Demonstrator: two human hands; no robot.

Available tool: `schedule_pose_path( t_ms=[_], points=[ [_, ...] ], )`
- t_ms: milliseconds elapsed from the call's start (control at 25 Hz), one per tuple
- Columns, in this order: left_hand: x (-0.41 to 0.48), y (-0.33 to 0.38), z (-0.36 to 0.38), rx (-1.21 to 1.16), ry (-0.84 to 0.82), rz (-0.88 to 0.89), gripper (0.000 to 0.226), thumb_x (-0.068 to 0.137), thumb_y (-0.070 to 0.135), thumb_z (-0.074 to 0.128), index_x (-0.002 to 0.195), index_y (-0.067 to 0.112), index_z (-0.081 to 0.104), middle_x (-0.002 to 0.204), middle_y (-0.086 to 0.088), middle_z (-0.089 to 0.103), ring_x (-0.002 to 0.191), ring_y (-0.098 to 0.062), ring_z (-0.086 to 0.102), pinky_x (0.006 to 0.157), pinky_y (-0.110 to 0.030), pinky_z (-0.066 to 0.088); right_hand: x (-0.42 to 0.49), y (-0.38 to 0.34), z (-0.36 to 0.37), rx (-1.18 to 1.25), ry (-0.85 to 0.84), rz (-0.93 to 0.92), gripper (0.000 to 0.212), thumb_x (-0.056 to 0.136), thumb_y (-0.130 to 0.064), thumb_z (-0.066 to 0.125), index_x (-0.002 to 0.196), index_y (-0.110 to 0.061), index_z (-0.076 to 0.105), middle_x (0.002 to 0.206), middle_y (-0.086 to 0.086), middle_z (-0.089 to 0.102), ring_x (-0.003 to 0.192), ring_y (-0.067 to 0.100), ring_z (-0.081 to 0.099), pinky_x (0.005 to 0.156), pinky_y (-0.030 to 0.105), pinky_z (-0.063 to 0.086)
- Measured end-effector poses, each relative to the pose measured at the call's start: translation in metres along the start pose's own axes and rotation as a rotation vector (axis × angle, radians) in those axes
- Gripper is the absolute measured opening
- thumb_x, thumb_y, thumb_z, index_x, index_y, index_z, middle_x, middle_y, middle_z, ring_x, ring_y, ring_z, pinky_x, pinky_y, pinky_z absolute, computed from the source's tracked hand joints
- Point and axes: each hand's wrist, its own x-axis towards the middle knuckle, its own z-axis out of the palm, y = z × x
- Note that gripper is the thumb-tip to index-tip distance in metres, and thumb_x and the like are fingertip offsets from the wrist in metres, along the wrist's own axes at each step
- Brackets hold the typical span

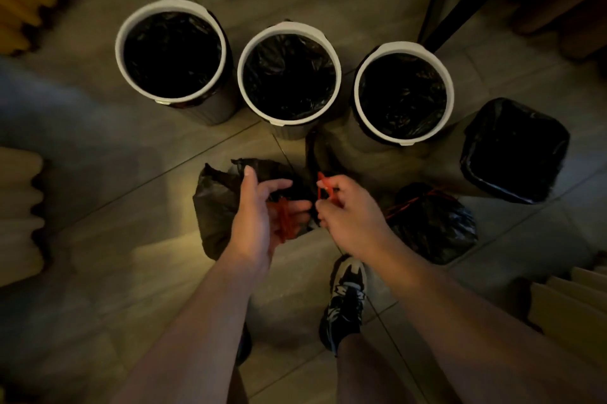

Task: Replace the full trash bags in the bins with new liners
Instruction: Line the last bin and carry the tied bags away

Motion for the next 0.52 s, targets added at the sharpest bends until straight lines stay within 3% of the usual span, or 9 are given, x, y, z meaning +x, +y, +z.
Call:
schedule_pose_path(
  t_ms=[120,240,320,440,520],
  points=[
    [-0.001,0.0,0.006,-0.018,-0.035,-0.043,0.083,0.093,0.088,0.026,0.135,0.028,0.065,0.119,-0.018,0.078,0.116,-0.035,0.073,0.103,-0.057,0.053,-0.018,-0.005,0.024,-0.128,-0.081,-0.083,0.039,0.094,-0.033,0.057,0.131,-0.047,0.055,0.109,-0.02,0.071,0.097,-0.003,0.068,0.079,0.022,0.058],
    [0.004,-0.001,0.01,-0.1,-0.052,-0.095,0.08,0.094,0.085,0.032,0.133,0.025,0.068,0.119,-0.019,0.077,0.116,-0.037,0.073,0.108,-0.06,0.048,-0.036,-0.007,0.032,-0.227,-0.041,-0.222,0.04,0.101,-0.031,0.053,0.139,-0.043,0.051,0.119,-0.016,0.069,0.103,0.002,0.067,0.087,0.026,0.059],
    [0.006,-0.003,0.017,-0.173,-0.053,-0.122,0.078,0.093,0.082,0.042,0.13,0.02,0.071,0.105,-0.016,0.078,0.108,-0.037,0.073,0.108,-0.058,0.047,-0.047,-0.001,0.032,-0.284,0.095,-0.359,0.033,0.102,-0.025,0.055,0.133,-0.035,0.062,0.119,-0.009,0.07,0.104,0.006,0.067,0.088,0.025,0.058],
    [0.012,-0.004,0.028,-0.259,-0.055,-0.111,0.071,0.094,0.074,0.051,0.121,0.012,0.073,0.081,-0.009,0.067,0.083,-0.03,0.073,0.097,-0.051,0.051,-0.06,0.019,0.033,-0.281,0.289,-0.546,0.02,0.096,-0.018,0.066,0.113,-0.019,0.077,0.116,0.0,0.072,0.106,0.012,0.067,0.093,0.024,0.057],
    [0.017,-0.006,0.038,-0.246,-0.057,-0.078,0.067,0.096,0.07,0.05,0.115,0.01,0.072,0.074,-0.005,0.058,0.069,-0.024,0.066,0.09,-0.047,0.048,-0.063,0.047,0.019,-0.231,0.34,-0.532,0.017,0.095,-0.022,0.068,0.108,-0.017,0.078,0.116,-0.001,0.071,0.105,0.01,0.067,0.094,0.019,0.054]
  ],
)
